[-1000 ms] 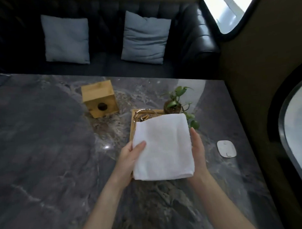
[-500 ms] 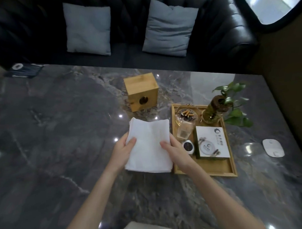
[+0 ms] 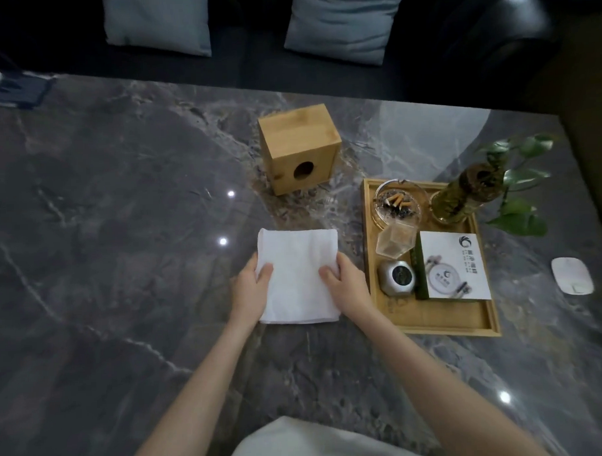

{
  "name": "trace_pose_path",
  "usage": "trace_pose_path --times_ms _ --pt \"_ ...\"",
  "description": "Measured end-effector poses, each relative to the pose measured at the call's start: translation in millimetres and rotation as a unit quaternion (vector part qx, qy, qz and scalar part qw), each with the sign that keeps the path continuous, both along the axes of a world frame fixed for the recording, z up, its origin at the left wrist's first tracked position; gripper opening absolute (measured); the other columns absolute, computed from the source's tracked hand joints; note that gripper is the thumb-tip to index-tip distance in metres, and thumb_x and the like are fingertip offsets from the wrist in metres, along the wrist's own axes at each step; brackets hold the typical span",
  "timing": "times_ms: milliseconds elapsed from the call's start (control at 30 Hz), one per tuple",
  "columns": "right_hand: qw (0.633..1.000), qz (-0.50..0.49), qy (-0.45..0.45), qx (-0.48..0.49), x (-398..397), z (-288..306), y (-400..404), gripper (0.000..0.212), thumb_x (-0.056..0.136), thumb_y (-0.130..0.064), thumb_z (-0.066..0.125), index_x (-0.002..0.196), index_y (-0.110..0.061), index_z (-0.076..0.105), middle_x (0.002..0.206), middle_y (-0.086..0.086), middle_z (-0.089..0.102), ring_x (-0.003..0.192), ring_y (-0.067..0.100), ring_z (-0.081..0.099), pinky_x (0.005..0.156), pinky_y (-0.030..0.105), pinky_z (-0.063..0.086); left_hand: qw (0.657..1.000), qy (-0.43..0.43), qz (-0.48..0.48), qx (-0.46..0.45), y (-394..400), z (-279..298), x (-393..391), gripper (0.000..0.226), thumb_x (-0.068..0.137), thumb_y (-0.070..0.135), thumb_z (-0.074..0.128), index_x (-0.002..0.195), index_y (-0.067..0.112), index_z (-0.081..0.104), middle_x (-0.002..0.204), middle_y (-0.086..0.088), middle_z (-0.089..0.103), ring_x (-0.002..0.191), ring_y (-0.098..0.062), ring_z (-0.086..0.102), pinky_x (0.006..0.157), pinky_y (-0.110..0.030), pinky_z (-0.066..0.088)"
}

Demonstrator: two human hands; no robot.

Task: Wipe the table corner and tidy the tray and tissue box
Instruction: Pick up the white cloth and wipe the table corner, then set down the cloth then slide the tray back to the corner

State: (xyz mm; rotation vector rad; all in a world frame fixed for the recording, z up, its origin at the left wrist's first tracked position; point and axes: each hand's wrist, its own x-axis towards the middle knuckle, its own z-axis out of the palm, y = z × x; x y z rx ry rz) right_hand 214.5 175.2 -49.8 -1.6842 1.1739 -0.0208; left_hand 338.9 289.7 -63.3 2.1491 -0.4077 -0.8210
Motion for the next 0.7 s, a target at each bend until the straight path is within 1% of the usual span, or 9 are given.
trace_pose_path --times_ms 100,200,300,400,433,500,567,633,700 --pt "1.0 0.003 0.02 0.002 0 2 0 0.029 0.094 -0.021 0.047 0.12 -0.007 0.045 0.115 0.011 0.059 0.098 0.024 0.058 0.079 0.034 0.048 0.995 -0.064 -0.05 0.055 0 -3 2 0.04 0.094 0.029 0.043 0.132 0.016 0.048 0.111 -0.02 0.066 0.099 -0.035 0.061 0.086 -0.041 0.05" --pt "0.998 0.015 0.054 -0.02 0 4 3 0.036 0.094 -0.021 0.047 0.126 -0.007 0.04 0.12 0.015 0.059 0.105 0.032 0.059 0.086 0.041 0.05 0.987 -0.094 -0.075 0.108 -1 -1 2 0.041 0.095 0.03 0.04 0.131 0.01 0.043 0.108 -0.024 0.063 0.094 -0.039 0.06 0.079 -0.039 0.049" --pt "0.984 0.065 0.137 -0.097 -2 3 8 0.034 0.093 -0.023 0.047 0.122 -0.008 0.04 0.117 0.015 0.059 0.103 0.035 0.058 0.083 0.044 0.05 0.974 -0.144 -0.072 0.159 0 6 -10 0.047 0.094 0.029 0.042 0.132 0.002 0.038 0.119 -0.026 0.056 0.104 -0.04 0.056 0.082 -0.044 0.045" --pt "0.968 0.08 0.139 -0.19 -9 1 19 0.047 0.092 -0.019 0.048 0.136 -0.009 0.032 0.133 0.011 0.044 0.115 0.028 0.05 0.089 0.04 0.047 0.966 -0.183 -0.091 0.161 13 11 -34 0.059 0.09 0.02 0.053 0.139 -0.002 0.028 0.131 -0.024 0.045 0.114 -0.037 0.049 0.091 -0.043 0.044" --pt "0.961 0.101 0.126 -0.223 -13 -2 23 0.053 0.093 -0.017 0.047 0.141 -0.008 0.026 0.141 0.012 0.037 0.124 0.028 0.043 0.097 0.038 0.044 0.956 -0.217 -0.115 0.158 19 8 -42 0.064 0.086 0.017 0.06 0.138 -0.004 0.03 0.132 -0.026 0.045 0.115 -0.039 0.05 0.092 -0.045 0.046" --pt "0.944 0.165 0.107 -0.264 -23 -9 33 0.056 0.096 -0.017 0.041 0.146 -0.006 0.018 0.153 0.013 0.024 0.14 0.027 0.024 0.114 0.034 0.025 0.93 -0.281 -0.16 0.176 31 -5 -54 0.064 0.079 0.016 0.067 0.133 -0.006 0.038 0.135 -0.027 0.047 0.117 -0.04 0.052 0.091 -0.05 0.048" --pt "0.921 0.218 0.114 -0.301 -32 -17 41 0.053 0.098 -0.023 0.032 0.147 -0.007 0.018 0.156 0.01 0.02 0.145 0.023 0.015 0.116 0.033 0.008 0.908 -0.321 -0.182 0.197 39 -13 -60 0.053 0.087 0.022 0.054 0.133 -0.001 0.042 0.141 -0.02 0.044 0.13 -0.032 0.042 0.098 -0.053 0.04" --pt "0.901 0.239 0.138 -0.335 -39 -22 48 0.053 0.097 -0.031 0.024 0.145 -0.008 0.023 0.154 0.008 0.024 0.144 0.023 0.017 0.114 0.04 0.007 0.903 -0.32 -0.188 0.216 44 -15 -62 0.053 0.09 0.03 0.032 0.136 0.003 0.039 0.145 -0.013 0.041 0.136 -0.025 0.032 0.104 -0.053 0.03" --pt "0.901 0.254 0.15 -0.318 -45 -27 52 0.057 0.097 -0.04 0.009 0.147 -0.011 0.01 0.156 0.003 0.009 0.144 0.019 0.003 0.116 0.041 0.003 0.907 -0.296 -0.196 0.229 45 -15 -62 0.058 0.09 0.033 0.022 0.139 0.005 0.034 0.149 -0.01 0.035 0.138 -0.025 0.031 0.107 -0.052 0.026"
